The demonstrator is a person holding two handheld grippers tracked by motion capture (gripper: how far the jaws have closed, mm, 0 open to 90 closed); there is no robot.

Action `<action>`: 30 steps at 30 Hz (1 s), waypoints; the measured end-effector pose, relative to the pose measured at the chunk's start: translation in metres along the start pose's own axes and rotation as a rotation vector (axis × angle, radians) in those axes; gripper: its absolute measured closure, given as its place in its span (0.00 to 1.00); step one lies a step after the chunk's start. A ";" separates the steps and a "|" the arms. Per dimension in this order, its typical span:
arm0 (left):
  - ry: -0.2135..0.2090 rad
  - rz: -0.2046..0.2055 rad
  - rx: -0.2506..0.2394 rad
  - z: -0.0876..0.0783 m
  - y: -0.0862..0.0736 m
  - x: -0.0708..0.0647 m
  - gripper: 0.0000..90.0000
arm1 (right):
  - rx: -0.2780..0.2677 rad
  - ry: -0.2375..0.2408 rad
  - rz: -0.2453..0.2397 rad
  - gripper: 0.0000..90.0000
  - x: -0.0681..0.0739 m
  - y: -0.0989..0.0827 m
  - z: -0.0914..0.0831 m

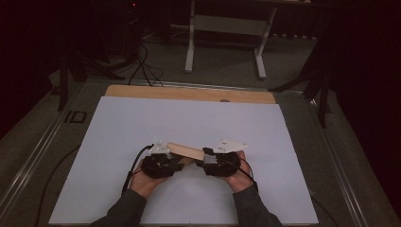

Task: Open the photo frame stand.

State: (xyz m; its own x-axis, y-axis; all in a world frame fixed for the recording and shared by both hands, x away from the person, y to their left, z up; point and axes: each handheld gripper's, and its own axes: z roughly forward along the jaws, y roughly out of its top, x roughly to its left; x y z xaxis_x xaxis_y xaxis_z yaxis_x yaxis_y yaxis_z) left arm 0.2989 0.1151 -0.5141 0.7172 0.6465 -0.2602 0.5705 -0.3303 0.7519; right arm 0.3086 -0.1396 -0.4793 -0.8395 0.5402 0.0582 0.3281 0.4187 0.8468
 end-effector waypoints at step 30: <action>0.051 -0.002 -0.028 -0.015 -0.006 0.002 0.65 | 0.000 -0.026 -0.019 0.45 0.006 -0.002 0.001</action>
State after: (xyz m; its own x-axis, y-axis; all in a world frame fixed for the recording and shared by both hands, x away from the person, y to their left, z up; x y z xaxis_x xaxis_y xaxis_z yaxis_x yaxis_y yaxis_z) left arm 0.2908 0.1287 -0.5097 0.6944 0.6814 -0.2315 0.5603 -0.3100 0.7681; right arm 0.3032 -0.1361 -0.4813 -0.8344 0.5505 0.0281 0.3119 0.4295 0.8475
